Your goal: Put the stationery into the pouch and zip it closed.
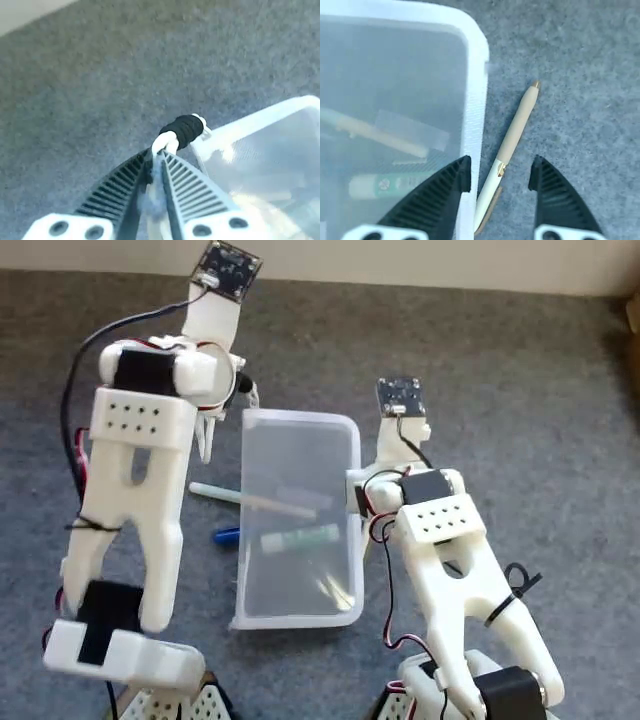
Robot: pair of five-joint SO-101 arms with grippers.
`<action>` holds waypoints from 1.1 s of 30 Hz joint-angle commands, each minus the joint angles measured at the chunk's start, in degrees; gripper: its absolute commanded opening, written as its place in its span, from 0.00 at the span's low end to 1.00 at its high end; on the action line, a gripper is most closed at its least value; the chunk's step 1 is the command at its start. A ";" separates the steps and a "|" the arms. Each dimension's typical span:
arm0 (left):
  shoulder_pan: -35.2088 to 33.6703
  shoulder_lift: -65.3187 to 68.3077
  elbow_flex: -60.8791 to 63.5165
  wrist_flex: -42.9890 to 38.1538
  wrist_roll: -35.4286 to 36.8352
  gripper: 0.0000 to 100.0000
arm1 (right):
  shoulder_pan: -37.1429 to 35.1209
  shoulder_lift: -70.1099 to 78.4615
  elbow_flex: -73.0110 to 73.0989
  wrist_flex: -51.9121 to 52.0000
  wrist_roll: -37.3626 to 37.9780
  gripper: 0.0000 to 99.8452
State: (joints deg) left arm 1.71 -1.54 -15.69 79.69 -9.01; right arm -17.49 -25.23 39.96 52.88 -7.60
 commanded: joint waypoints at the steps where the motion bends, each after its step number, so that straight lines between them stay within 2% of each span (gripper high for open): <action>1: 3.82 -7.96 -2.95 0.44 0.18 0.01 | 0.40 -7.60 0.22 0.22 1.93 0.19; 8: 8.13 -14.46 -2.95 0.53 0.09 0.01 | -3.38 -29.23 6.46 0.40 10.20 0.19; 14: 8.31 -19.21 -2.95 3.60 0.09 0.01 | -6.29 -41.89 8.57 -2.77 10.99 0.20; 17: 8.66 -21.58 -2.95 5.80 -0.09 0.01 | -7.78 -44.18 10.59 -8.22 11.43 0.20; 22: 11.38 -24.31 -2.95 9.14 -3.52 0.01 | -12.88 -44.53 14.20 -16.48 17.41 0.20; 28: 13.85 -25.89 -2.95 9.41 -3.52 0.01 | -16.40 -44.53 15.96 -24.13 17.76 0.20; 33: 15.87 -25.89 -2.95 9.49 -3.52 0.01 | -16.66 -44.44 15.96 -27.91 17.76 0.28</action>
State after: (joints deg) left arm 15.25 -25.54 -15.87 89.01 -11.82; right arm -33.49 -68.66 56.48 28.35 9.45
